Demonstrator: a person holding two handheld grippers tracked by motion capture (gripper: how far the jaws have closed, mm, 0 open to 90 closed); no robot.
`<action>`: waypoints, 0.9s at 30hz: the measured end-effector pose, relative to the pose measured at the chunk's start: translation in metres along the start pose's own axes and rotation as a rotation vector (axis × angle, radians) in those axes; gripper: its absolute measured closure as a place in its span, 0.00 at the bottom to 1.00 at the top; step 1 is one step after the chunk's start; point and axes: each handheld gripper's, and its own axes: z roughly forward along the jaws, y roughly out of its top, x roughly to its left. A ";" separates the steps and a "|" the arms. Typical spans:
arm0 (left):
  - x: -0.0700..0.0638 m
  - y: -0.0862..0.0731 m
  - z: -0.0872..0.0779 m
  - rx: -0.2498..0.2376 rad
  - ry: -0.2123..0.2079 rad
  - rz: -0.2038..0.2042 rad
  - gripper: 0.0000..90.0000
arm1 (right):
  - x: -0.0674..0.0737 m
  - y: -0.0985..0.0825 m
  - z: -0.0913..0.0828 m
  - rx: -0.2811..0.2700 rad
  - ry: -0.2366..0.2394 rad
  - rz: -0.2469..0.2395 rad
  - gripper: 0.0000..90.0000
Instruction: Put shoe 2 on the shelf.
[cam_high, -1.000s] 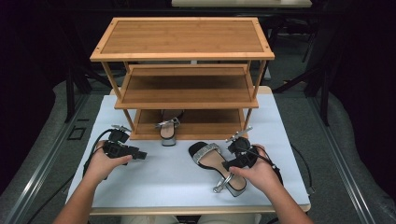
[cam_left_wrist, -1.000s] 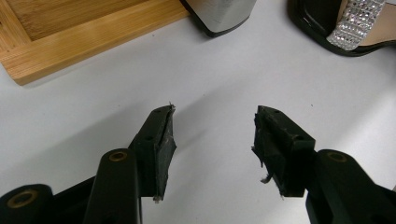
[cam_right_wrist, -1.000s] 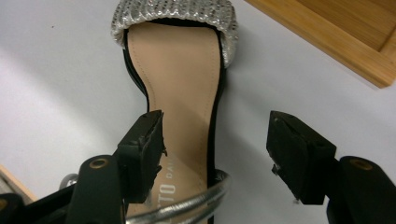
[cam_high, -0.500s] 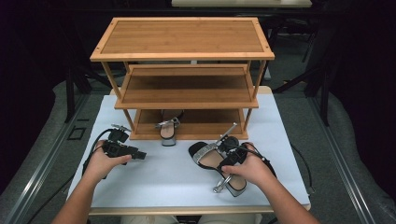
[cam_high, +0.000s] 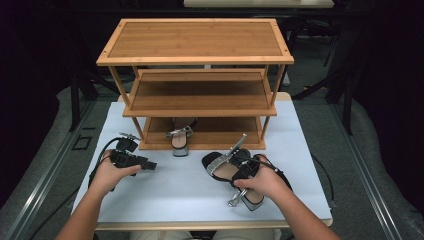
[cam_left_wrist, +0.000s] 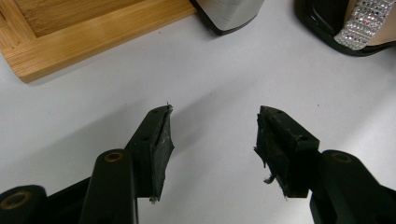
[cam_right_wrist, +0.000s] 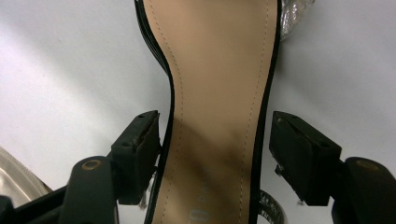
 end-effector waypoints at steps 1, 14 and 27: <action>0.000 0.000 0.000 -0.001 0.003 -0.001 0.50 | 0.000 0.000 0.001 0.002 0.002 0.004 0.37; -0.001 -0.001 -0.003 -0.013 0.008 -0.005 0.50 | 0.001 0.002 0.010 0.053 0.006 0.015 0.38; 0.001 -0.002 -0.002 -0.004 0.009 -0.012 0.50 | -0.001 0.006 0.013 0.074 0.020 0.045 0.43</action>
